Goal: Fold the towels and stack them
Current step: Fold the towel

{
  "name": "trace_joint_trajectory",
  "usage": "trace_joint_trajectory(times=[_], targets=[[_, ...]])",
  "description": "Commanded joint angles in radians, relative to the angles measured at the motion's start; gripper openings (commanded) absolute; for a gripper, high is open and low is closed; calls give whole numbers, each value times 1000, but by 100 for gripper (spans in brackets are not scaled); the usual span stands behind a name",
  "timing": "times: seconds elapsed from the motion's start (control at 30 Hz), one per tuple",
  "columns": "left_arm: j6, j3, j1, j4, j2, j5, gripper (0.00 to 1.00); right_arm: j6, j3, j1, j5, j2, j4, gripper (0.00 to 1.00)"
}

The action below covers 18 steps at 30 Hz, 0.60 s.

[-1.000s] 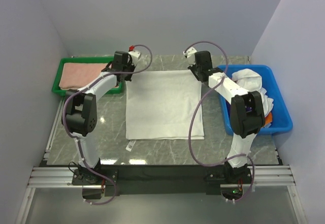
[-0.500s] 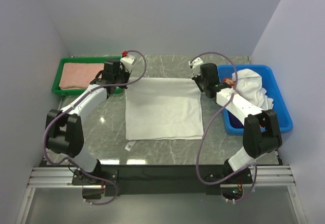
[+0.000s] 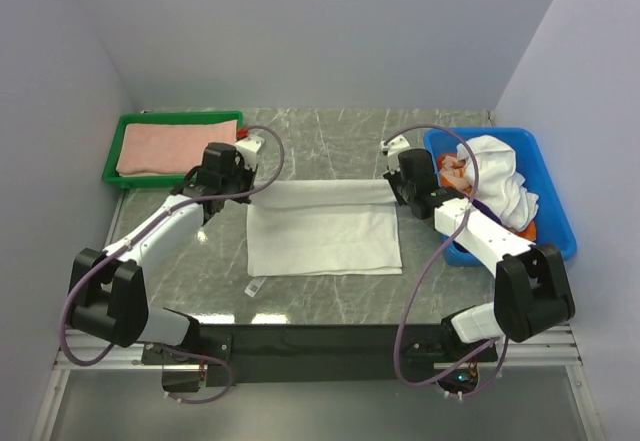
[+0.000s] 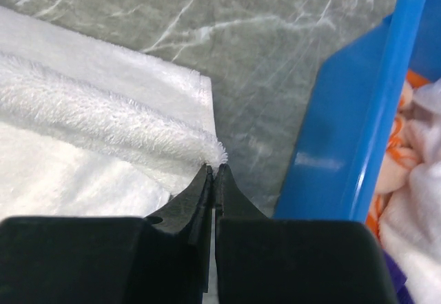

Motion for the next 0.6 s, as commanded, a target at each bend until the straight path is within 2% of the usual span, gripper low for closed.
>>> trace_joint_trajectory(times=[0.0,0.3,0.57], targets=[[-73,-53,-3,-40,-75,-77,1,89,-13,-1,53,-72,-35,0],[-228,-150,-16,-134,-170,-104,1,252,-81,8,-6,-222,-127,0],[-341,-107,-20,-247,-238,-136,1,375,-114,10,-69,-259,-213,0]])
